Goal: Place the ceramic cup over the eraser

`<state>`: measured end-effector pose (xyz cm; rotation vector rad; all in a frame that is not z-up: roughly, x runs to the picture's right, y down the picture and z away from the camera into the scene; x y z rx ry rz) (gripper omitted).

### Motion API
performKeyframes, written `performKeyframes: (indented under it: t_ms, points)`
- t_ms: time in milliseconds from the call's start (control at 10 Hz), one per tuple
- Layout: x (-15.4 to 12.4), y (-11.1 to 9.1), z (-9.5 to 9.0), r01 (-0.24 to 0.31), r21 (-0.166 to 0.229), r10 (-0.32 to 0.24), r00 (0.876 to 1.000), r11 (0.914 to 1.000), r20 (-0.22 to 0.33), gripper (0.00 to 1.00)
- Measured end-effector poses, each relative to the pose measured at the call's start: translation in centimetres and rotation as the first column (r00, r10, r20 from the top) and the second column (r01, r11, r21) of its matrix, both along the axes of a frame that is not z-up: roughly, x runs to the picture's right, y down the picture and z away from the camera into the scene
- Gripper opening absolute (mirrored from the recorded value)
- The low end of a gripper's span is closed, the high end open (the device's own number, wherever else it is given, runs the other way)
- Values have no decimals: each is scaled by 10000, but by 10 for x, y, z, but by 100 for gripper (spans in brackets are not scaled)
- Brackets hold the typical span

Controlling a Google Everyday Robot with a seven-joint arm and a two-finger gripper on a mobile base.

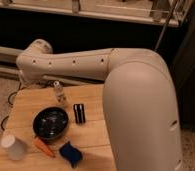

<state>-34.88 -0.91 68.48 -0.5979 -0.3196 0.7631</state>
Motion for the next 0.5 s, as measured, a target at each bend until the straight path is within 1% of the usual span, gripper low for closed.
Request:
performKeyframes:
  t_ms: [100, 200, 300, 400, 500]
  points:
    - [-12, 20, -13, 874, -359, -861, 9957, 9955, 352, 33]
    - [-16, 34, -20, 1495, -602, -1466, 9879, 9869, 509, 33]
    - [-19, 50, -25, 2164, -865, -2116, 9754, 9725, 616, 33]
    - [-20, 63, -28, 2742, -1146, -2683, 9612, 9548, 644, 33]
    - [-18, 67, -27, 2892, -1296, -2841, 9571, 9484, 566, 33]
